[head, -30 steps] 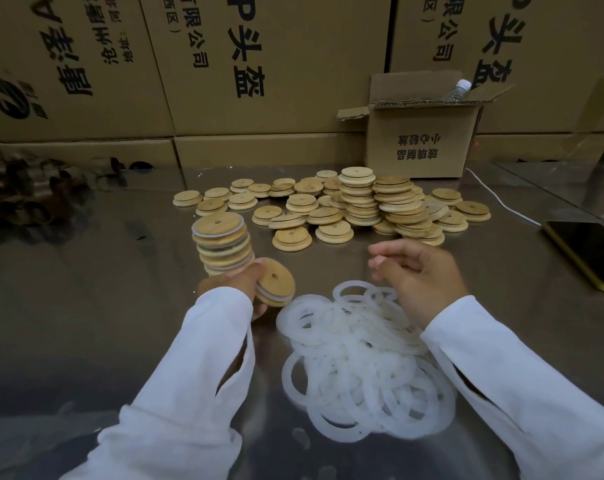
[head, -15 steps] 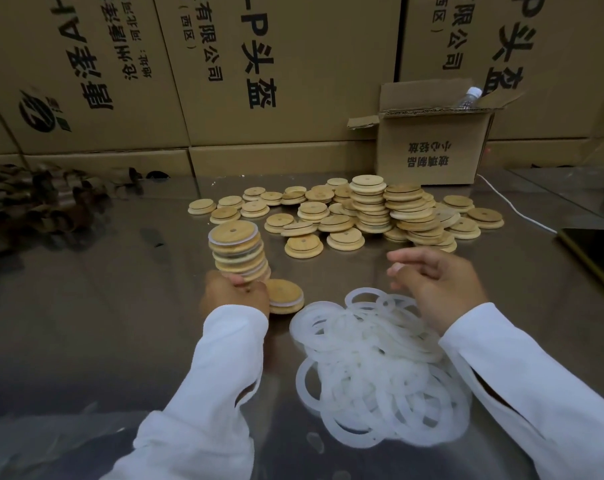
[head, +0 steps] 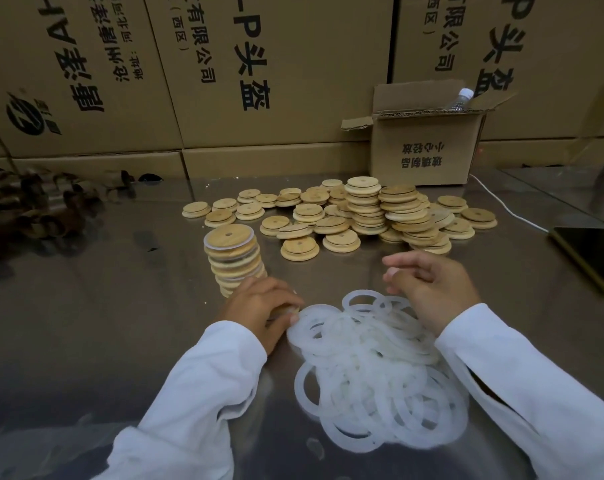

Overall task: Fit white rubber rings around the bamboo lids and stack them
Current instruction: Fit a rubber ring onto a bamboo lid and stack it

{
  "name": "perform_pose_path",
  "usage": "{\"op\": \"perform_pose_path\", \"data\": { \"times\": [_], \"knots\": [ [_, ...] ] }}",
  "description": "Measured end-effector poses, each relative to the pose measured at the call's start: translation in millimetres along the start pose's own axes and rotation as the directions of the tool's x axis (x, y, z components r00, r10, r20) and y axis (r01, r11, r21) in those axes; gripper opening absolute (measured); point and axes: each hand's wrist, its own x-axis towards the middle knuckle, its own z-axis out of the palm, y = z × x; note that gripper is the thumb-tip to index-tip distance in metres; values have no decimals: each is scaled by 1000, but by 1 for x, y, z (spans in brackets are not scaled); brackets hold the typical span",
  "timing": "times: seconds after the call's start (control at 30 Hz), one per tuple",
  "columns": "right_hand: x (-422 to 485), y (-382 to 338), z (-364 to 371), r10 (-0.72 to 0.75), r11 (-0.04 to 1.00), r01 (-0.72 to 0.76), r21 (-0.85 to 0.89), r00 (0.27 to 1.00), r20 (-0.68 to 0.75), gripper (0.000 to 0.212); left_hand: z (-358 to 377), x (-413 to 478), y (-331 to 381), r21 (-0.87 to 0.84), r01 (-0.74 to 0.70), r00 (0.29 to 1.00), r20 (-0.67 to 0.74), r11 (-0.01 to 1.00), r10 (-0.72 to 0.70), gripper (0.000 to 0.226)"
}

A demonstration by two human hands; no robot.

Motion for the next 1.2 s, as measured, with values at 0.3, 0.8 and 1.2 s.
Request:
{"op": "perform_pose_path", "data": {
  "times": [0.3, 0.8, 1.2],
  "knots": [
    [32, -6, 11, 60, 991, -50, -122, 995, 80, 15, 6, 7, -14, -83, 40, 996, -78, 996, -47, 19],
    [127, 8, 68, 174, 690, -89, -719, 984, 45, 43, 14, 33, -44, -59, 106, 986, -123, 993, -112, 21],
    [142, 9, 93, 149, 523, -172, -835, 983, -109, 45, 8, 30, -23, -166, 153, 951, -243, 974, -191, 29]
  ]
}}
